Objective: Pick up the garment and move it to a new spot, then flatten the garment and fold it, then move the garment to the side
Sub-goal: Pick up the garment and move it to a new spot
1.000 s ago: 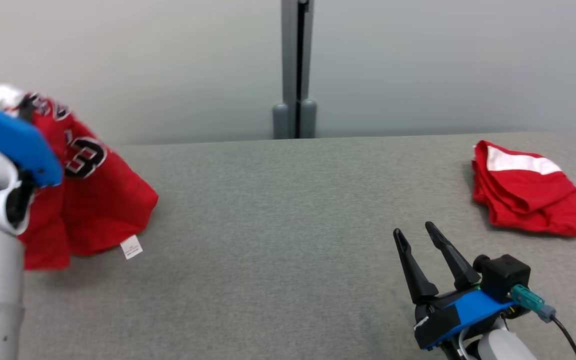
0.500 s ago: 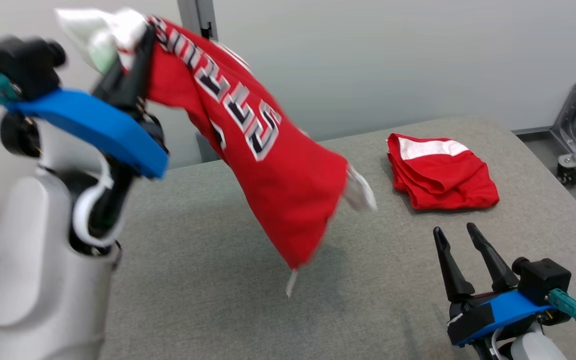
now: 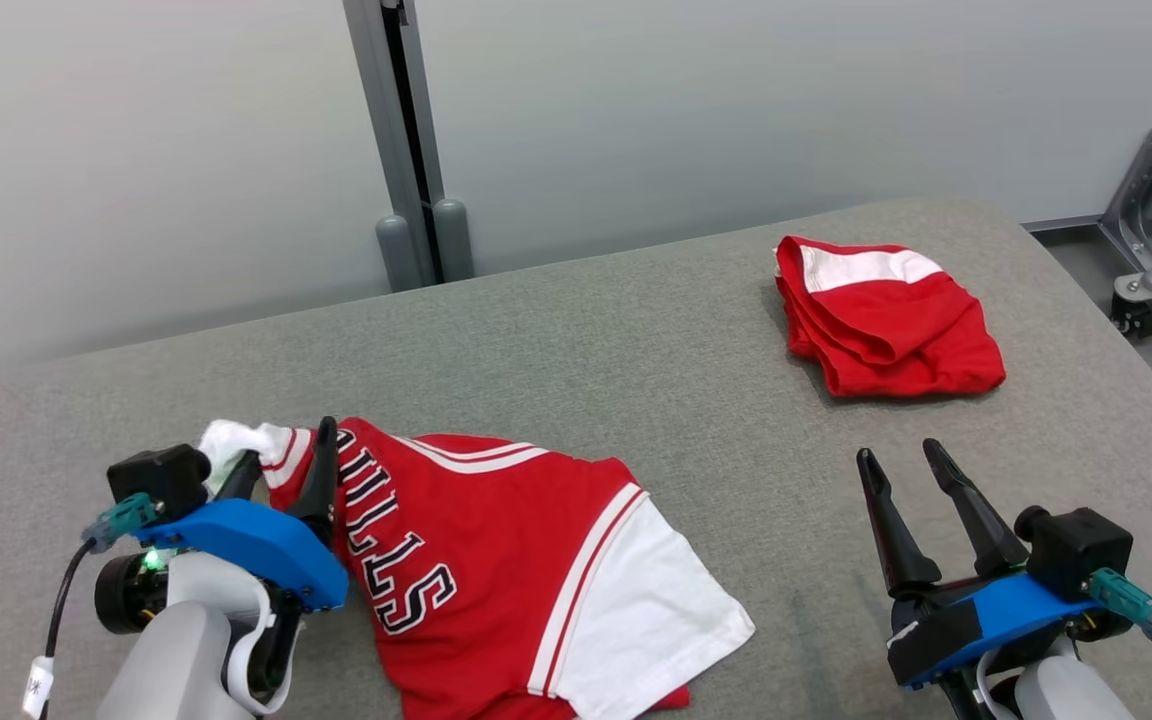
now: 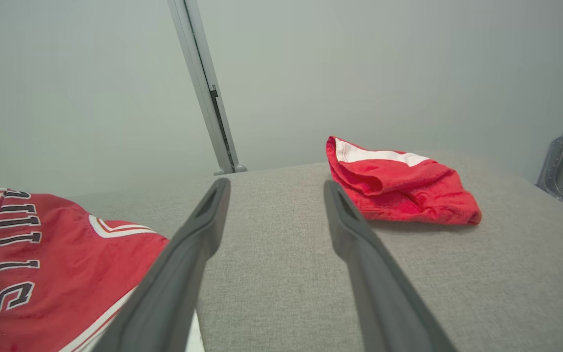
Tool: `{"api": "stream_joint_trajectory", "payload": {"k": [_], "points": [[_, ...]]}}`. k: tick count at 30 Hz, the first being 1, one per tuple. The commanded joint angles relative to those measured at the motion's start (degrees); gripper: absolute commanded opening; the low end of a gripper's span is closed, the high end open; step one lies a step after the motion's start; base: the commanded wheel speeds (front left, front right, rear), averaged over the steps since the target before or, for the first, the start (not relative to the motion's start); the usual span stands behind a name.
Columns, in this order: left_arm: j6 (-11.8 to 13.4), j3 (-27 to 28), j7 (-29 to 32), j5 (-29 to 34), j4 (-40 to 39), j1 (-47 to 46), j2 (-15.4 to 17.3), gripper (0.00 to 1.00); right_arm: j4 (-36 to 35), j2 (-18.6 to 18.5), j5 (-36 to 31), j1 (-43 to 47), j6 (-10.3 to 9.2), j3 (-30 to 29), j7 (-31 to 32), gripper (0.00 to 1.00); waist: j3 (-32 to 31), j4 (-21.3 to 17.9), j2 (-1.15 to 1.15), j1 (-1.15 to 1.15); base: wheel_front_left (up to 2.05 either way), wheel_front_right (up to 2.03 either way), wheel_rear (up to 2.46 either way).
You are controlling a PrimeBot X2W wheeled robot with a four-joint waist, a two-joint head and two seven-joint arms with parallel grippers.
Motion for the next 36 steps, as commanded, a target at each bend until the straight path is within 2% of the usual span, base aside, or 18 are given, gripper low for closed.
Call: {"api": "stream_joint_trajectory", "payload": {"k": [1,5,10,13,18,22,23,24,29,36], "points": [[-0.4,-0.39,-2.16,-0.36,1.78,-1.87,0.3,1.0,0.12,-0.47,0.46,-0.48,0.0,0.1,-0.17,1.0,-0.03,0.45,-0.01,-0.01,0.0,0.0,0.0],[-0.52,-3.42,-7.14,-1.18,3.14,-3.4,2.58,1.0,0.46,-0.89,0.65,0.19,0.0,0.33,-0.17,1.0,-0.33,1.92,-0.01,-0.01,0.0,0.0,0.0],[-0.21,-4.94,-11.35,0.3,-0.77,-3.26,5.55,1.0,-0.03,-1.01,0.44,0.89,0.0,0.16,-0.17,1.0,-1.43,3.69,-0.01,-0.01,0.0,0.0,0.0],[1.78,-4.28,-12.28,2.03,-4.61,-0.67,7.03,1.0,-0.37,-0.98,0.19,1.23,0.0,0.16,-0.17,1.0,-2.15,4.47,-0.01,-0.01,0.0,0.0,0.0],[7.37,-1.97,-13.06,4.86,-13.95,6.5,7.59,1.0,-1.12,-0.69,-0.18,2.1,0.0,-0.31,-0.17,1.0,-3.07,5.25,-0.01,-0.01,0.0,0.0,0.0],[11.16,1.28,-13.2,8.13,-22.3,13.03,5.94,1.0,-1.66,-0.22,-0.36,3.37,0.0,-0.58,-0.17,1.0,-3.51,5.84,-0.01,-0.01,0.0,0.0,0.0],[12.44,2.96,-13.21,10.04,-25.43,16.88,3.92,1.0,-1.8,0.05,-0.21,3.95,0.0,-0.81,-0.17,1.0,-3.56,6.0,-0.01,-0.01,0.0,0.0,0.0],[12.63,3.65,-13.22,10.93,-26.62,18.6,2.85,1.0,-1.82,0.23,-0.1,4.25,0.0,-0.93,-0.17,1.0,-3.58,6.08,-0.01,-0.01,0.0,0.0,0.0],[11.15,6.24,-13.23,14.11,-28.39,23.97,-2.31,1.0,-1.56,0.49,-0.04,5.21,0.0,-1.03,-0.17,1.0,-3.23,6.58,-0.01,-0.01,0.0,0.0,0.0],[7.95,9.21,-13.24,17.99,-26.55,24.24,-5.22,1.0,-0.68,-0.79,0.05,4.35,0.0,0.05,-0.17,1.0,-2.98,6.85,-0.01,-0.01,0.0,0.0,0.0]]}}
